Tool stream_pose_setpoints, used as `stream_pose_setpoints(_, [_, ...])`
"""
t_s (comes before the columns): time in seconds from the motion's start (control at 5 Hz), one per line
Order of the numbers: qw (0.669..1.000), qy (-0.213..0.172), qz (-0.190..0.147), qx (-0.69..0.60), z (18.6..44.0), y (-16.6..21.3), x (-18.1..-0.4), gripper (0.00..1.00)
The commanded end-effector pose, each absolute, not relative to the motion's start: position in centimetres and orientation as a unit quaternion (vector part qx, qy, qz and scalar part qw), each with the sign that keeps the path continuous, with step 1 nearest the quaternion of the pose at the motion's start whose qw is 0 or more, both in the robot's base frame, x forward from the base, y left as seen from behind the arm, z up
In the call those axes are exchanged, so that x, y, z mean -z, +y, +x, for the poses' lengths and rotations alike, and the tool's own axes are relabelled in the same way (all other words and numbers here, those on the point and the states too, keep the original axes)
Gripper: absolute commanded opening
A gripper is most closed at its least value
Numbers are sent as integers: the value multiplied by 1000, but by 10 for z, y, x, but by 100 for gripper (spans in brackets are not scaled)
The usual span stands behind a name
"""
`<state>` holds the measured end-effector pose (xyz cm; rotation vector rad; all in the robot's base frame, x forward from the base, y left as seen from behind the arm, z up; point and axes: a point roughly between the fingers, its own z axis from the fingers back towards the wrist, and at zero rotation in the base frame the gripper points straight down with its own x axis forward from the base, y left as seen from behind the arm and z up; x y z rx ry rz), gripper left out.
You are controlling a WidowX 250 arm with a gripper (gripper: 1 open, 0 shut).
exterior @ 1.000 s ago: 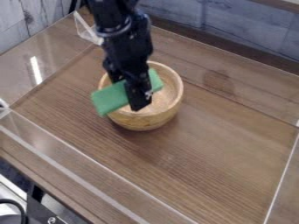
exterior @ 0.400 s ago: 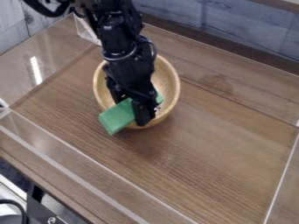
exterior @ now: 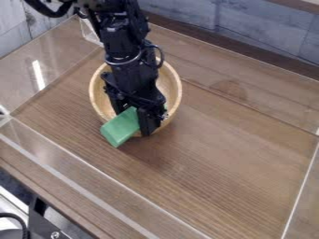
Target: Move green stick from inside the wooden bowl to the table next to it
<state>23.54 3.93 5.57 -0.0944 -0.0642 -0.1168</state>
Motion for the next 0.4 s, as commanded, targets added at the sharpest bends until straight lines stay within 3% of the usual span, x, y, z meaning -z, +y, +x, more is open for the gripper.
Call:
stream_pose_setpoints(0.0, [996,-52,-54,48,245,46,-59,100])
stream_pose_setpoints(0.2, [996,-56,-63,32,254,44,-58,100])
